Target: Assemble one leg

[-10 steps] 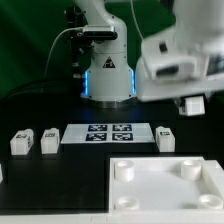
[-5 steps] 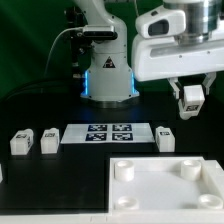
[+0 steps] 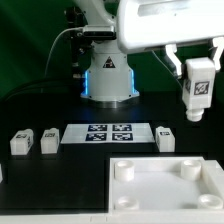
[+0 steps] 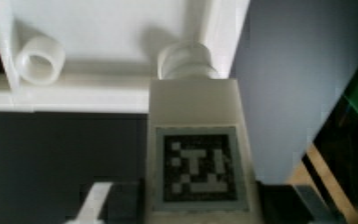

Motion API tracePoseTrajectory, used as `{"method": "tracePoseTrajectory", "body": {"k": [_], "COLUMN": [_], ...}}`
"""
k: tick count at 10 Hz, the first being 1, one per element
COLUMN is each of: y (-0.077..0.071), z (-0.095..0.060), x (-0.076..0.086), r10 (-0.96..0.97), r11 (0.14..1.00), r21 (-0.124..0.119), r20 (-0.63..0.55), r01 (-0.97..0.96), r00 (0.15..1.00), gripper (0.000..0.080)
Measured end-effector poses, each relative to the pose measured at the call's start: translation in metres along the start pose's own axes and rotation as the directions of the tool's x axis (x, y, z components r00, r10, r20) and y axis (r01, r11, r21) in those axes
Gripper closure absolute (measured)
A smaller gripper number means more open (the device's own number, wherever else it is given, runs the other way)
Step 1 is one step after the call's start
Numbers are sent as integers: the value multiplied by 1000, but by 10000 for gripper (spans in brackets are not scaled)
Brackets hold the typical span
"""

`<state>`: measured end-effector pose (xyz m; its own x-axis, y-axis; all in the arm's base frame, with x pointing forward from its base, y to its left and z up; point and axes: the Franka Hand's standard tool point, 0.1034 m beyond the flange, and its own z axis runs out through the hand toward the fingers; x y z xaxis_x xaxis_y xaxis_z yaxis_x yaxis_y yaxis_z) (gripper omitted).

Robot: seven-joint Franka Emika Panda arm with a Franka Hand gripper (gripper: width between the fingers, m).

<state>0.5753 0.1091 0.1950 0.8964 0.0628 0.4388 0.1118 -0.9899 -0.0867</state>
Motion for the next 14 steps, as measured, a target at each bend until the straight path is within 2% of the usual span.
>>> {"method": "tracePoseTrajectory", "body": {"k": [10, 11, 12, 14], "y": [0, 1, 1, -1], "z": [0, -4, 0, 2], "x": [0, 12, 5, 4], "r10": [0, -1, -1, 2], "r11": [1000, 1000, 1000, 1000], "r21": [0, -2, -2, 1], "r20": [0, -99, -70, -79], "r01": [0, 1, 1, -2], "r00": [1000, 995, 998, 997], "gripper": [507, 507, 507, 507]}}
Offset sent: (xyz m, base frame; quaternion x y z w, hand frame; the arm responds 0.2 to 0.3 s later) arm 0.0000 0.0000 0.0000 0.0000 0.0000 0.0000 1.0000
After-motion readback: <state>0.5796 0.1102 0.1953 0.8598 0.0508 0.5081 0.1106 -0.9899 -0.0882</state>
